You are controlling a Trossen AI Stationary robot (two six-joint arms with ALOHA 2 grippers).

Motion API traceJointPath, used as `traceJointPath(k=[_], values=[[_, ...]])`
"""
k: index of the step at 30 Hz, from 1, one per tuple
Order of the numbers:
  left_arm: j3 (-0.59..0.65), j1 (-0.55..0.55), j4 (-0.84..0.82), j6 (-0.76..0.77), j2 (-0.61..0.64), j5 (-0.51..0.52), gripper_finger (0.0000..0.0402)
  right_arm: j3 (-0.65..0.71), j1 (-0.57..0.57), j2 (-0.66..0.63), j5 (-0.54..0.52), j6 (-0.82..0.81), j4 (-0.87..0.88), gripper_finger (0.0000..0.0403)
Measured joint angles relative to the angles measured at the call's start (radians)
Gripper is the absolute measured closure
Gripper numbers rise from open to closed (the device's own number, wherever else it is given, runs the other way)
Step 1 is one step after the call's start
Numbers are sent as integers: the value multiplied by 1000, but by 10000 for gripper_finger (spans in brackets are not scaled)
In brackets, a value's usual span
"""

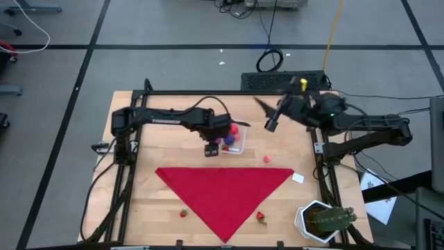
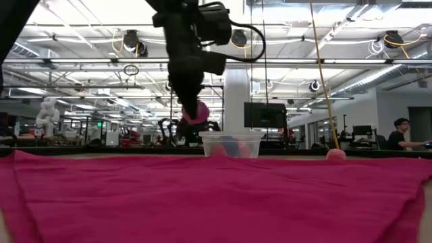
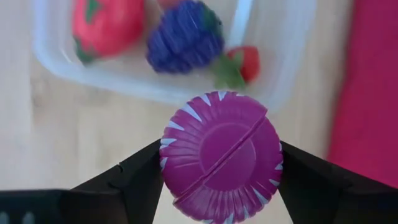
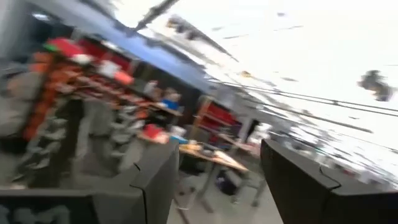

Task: Pick and placing Produce into tupperware
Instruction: Put the purple onion into the transparent bin

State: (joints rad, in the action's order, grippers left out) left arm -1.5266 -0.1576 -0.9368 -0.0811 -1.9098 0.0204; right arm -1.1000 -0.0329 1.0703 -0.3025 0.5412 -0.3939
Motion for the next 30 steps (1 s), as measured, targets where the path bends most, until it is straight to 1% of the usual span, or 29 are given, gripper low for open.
traceJointPath(k=[2, 8, 12, 16, 18, 21, 25, 28, 30], values=[[-35, -1, -2, -22, -29, 20, 126, 0, -1, -25, -44, 2, 3, 183], [-119, -8, -2, -70, -94, 41, 126, 0, -2, -66, -49, 4, 18, 183], [-179, -20, -1, -95, -135, 42, 126, 0, -16, -73, -77, 20, 18, 183], [-234, -33, 4, -105, -155, 33, 126, 0, -47, -75, -147, 19, 18, 183], [-240, -35, 27, -109, -153, 14, 126, 0, -65, -75, -172, 18, 19, 183], [-241, -34, 51, -101, -153, -11, 126, 0, -92, -75, -174, 18, 19, 183], [-241, -28, 60, -101, -168, -79, 126, 0, -121, -75, -174, -13, 19, 183], [-237, -23, 60, -101, -182, -80, 126, 0, -140, -75, -173, -39, 22, 183], [-240, -20, 90, -100, -184, -85, 126, 0, -148, -75, -173, -55, 29, 183]])
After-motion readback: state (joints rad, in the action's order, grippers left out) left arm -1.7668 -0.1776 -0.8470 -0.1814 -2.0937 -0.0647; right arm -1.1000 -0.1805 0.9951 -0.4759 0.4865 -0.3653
